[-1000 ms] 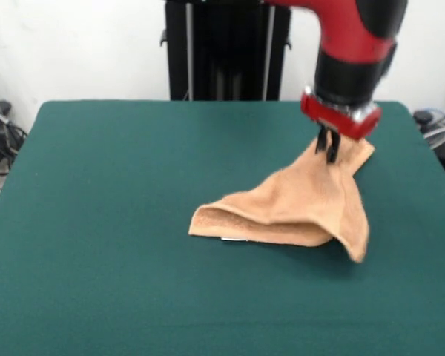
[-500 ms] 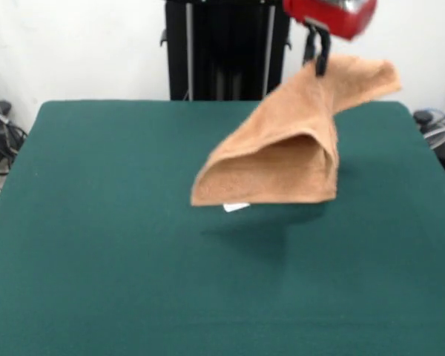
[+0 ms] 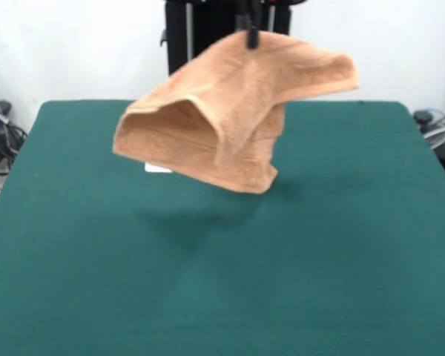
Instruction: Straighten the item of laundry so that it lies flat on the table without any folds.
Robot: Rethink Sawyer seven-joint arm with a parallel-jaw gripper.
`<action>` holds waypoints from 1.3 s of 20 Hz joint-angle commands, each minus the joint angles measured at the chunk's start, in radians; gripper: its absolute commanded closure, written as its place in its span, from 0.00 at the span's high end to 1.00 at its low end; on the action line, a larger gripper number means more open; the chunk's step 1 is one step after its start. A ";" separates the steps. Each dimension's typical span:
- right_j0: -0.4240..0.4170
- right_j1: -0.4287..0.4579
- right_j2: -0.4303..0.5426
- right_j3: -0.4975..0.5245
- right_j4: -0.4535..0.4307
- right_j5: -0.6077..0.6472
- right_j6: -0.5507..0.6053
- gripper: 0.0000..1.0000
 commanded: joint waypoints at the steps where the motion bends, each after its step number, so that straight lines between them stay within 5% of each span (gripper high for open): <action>1: -0.039 -0.063 0.127 0.130 -0.077 0.040 -0.162 0.00; 8: -0.116 -0.058 0.166 0.165 -0.128 -0.007 -0.205 0.00; 17: -0.190 -0.293 0.104 0.237 -0.223 0.181 -0.294 0.00; 26: -0.366 -0.314 0.174 0.315 -0.272 0.097 -0.455 0.00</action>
